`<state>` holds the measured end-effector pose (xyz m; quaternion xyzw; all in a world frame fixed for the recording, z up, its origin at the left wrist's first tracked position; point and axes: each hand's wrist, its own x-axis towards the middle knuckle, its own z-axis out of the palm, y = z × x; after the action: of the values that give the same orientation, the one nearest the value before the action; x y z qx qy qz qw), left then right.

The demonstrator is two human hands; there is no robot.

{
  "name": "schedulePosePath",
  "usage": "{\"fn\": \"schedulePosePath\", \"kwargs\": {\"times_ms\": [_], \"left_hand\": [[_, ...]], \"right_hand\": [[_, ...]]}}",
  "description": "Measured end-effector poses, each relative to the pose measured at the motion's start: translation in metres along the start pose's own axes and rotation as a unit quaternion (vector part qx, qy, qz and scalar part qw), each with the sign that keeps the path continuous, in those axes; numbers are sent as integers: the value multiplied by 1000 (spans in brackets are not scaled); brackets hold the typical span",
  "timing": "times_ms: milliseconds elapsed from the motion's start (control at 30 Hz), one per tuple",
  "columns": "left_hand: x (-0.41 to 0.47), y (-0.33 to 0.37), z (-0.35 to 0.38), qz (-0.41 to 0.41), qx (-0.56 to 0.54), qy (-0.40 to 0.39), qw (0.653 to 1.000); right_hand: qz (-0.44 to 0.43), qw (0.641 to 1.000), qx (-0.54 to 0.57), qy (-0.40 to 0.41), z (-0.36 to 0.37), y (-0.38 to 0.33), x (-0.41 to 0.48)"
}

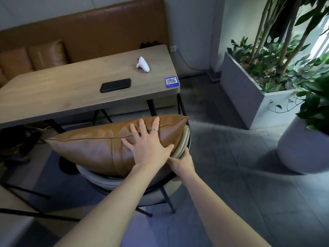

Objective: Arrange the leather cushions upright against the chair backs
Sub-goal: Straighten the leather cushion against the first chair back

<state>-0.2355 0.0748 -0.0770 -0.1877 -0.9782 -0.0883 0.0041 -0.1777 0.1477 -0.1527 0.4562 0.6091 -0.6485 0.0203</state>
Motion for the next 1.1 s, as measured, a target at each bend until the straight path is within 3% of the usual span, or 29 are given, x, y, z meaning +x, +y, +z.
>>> {"fn": "schedulePosePath", "kwargs": {"times_ms": [367,833,967,1100], "left_hand": [[-1,3,8,-8,15,15,1000],[1,3,11,-9,26,5,1000],[-5,-4,2,4,23,-15,1000],[-7,-16,-14,41,45,-54,997]], "right_hand": [[-25,1000,-6,-13,1,2,-1],[7,999,-36,-31,-7,2,0],[7,996,-82,-30,-4,1,-4],[-57,983,-175,24,-4,0,-21]]}}
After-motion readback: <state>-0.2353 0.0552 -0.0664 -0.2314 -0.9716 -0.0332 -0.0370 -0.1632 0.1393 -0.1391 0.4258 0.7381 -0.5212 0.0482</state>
